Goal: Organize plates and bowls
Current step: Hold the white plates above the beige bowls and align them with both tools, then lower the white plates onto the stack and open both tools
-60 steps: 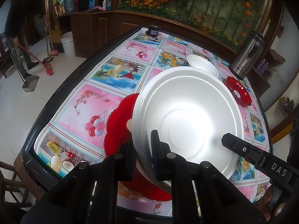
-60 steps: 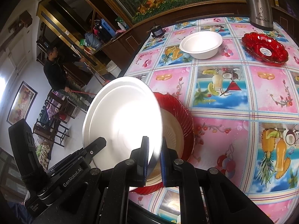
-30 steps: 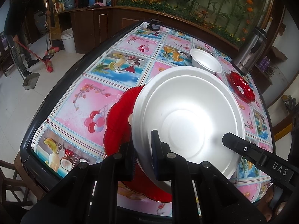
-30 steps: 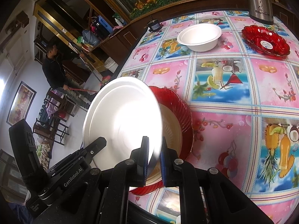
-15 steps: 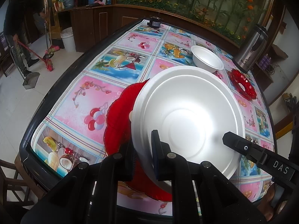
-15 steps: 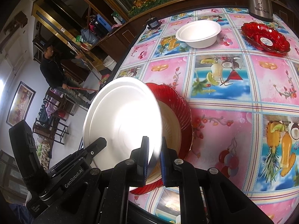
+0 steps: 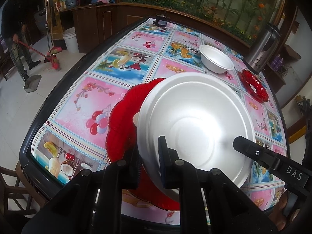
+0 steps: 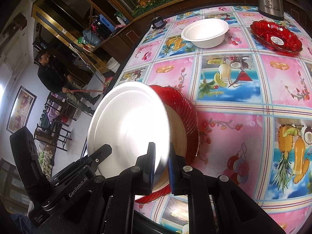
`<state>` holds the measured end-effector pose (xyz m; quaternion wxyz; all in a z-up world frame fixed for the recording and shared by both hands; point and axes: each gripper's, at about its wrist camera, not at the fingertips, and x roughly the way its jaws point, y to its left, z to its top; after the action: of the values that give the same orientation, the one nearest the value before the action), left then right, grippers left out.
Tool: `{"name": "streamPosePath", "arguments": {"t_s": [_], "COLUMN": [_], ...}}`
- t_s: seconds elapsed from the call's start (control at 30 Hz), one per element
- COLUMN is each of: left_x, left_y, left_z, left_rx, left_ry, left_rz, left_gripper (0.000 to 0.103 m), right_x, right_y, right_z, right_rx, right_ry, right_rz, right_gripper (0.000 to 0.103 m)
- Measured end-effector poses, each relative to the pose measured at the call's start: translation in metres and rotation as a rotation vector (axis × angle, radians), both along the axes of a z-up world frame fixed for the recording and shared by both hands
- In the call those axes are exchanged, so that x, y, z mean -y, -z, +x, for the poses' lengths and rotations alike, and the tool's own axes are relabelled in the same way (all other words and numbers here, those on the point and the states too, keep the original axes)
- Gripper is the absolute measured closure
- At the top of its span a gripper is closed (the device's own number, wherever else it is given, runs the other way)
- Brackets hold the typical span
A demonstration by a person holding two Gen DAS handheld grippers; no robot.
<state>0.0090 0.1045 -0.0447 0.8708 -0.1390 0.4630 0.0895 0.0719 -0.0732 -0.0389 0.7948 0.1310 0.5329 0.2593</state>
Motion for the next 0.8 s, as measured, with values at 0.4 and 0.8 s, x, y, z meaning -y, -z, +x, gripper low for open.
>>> {"name": "streamPosePath", "arguments": {"t_s": [0.4,0.8], "left_x": [0.003,0.005], "left_y": [-0.005,-0.022], "left_z": [-0.001,-0.008], "left_rx": [0.006,0.066], "left_ry": [-0.005,-0.025], "left_rz": [0.036,0.096], "left_gripper": [0.089,0.049], "right_x": [0.000,0.004], "right_y": [-0.003,-0.008], "right_z": [-0.001,-0.001], "right_rx": [0.014,0.030], "right_ry": [-0.002,0.002], "right_rz": [-0.009,-0.006], "right_gripper": [0.088,0.087]}}
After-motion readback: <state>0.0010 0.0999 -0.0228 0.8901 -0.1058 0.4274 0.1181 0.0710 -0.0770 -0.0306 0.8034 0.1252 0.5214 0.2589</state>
